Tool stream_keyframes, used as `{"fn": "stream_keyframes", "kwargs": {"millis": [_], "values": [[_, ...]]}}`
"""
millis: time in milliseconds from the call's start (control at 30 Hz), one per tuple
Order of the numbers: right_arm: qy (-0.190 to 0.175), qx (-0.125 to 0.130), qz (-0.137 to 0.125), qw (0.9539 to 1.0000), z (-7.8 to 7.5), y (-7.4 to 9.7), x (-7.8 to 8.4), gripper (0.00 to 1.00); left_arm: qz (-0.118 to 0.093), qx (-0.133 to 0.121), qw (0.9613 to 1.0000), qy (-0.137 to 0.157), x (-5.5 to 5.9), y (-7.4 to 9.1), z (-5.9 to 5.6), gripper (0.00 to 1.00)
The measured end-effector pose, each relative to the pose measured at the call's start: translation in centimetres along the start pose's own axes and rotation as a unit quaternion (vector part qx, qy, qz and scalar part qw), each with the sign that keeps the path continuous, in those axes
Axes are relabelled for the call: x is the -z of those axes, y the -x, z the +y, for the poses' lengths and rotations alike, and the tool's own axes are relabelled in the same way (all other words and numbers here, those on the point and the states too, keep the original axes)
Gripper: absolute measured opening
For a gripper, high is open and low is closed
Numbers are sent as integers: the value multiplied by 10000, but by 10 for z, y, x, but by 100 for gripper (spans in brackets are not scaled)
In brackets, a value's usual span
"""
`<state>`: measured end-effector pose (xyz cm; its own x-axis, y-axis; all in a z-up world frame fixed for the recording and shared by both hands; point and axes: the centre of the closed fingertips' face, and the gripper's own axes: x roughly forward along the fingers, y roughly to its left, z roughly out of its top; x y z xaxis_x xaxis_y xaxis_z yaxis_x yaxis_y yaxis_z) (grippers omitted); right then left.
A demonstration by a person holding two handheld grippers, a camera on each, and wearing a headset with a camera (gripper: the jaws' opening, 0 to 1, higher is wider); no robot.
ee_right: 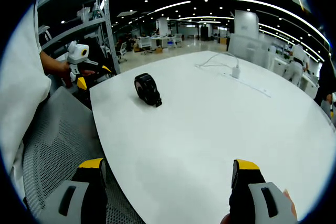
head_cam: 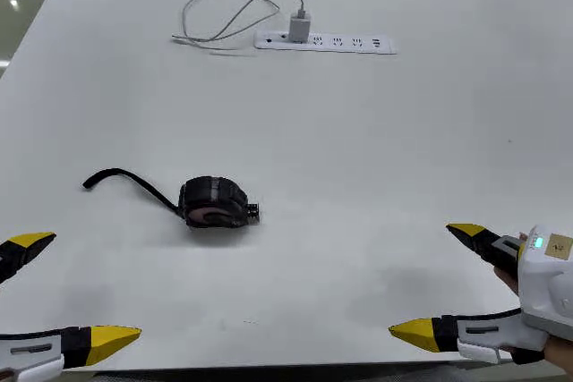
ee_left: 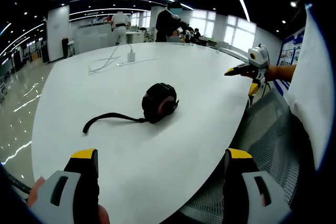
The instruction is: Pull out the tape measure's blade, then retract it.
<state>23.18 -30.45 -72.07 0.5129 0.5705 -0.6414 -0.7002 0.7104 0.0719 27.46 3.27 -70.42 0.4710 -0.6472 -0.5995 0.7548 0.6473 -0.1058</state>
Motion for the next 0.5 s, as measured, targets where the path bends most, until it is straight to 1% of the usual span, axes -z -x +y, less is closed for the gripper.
{"fn": "stream_keyframes", "kwargs": {"millis": [133, 233, 367, 500], "values": [[0, -12, 6, 10000, 1, -1, 0, 99, -15, -9, 10000, 1, 0, 1, 1, 98], [-5, -22, 10, 10000, 3, -1, 1, 99, -29, 22, 10000, 10, -1, 1, 0, 97], [-65, -32, 1, 10000, 3, -2, 0, 99, 6, 76, 10000, 10, 0, 1, -2, 96], [-85, -43, 9, 10000, 4, -2, 1, 99, 13, 71, 10000, -28, 0, 1, -2, 96]]}}
